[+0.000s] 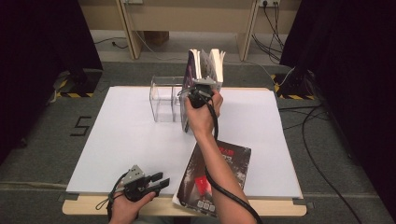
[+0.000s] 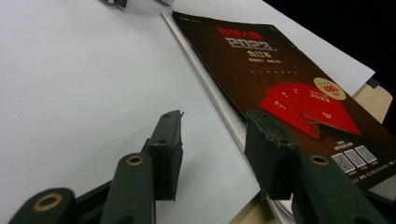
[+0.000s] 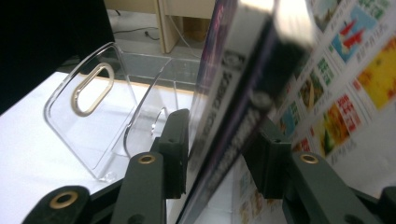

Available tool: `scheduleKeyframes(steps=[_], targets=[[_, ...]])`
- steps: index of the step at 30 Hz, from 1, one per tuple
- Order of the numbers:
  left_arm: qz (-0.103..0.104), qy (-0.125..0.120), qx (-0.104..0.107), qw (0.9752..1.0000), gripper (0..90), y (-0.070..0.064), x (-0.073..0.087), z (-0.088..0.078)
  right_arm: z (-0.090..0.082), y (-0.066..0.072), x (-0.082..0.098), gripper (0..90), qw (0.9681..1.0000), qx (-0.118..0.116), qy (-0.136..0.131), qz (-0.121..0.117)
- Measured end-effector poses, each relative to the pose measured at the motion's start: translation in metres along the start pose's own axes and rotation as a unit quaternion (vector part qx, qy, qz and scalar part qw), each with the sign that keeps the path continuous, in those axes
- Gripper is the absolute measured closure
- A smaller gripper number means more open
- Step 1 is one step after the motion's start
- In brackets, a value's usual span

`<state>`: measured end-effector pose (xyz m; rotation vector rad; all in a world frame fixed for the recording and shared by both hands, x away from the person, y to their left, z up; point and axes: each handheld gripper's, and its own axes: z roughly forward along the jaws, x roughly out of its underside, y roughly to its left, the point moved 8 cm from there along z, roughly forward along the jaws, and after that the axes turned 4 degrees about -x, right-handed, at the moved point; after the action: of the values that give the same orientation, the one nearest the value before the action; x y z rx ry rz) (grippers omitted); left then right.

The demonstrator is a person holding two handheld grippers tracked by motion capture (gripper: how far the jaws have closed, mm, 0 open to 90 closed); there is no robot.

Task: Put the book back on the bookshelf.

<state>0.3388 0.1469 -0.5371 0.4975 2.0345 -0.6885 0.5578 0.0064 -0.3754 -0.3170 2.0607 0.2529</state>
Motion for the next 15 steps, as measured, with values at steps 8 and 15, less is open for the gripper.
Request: scheduleKeyframes(steps=[8, 15], targets=[[0.001, 0.002, 0.002, 1.0, 55.5, -0.002, 0.0, 0.001, -0.009, -0.001, 0.008, 61.8, 0.9998, -0.016, 0.004, 0.013], [0.004, 0.007, 0.008, 0.9999, 55.5, -0.004, 0.0, 0.005, -0.014, -0.003, 0.014, 62.4, 0.9996, -0.022, 0.01, 0.017]])
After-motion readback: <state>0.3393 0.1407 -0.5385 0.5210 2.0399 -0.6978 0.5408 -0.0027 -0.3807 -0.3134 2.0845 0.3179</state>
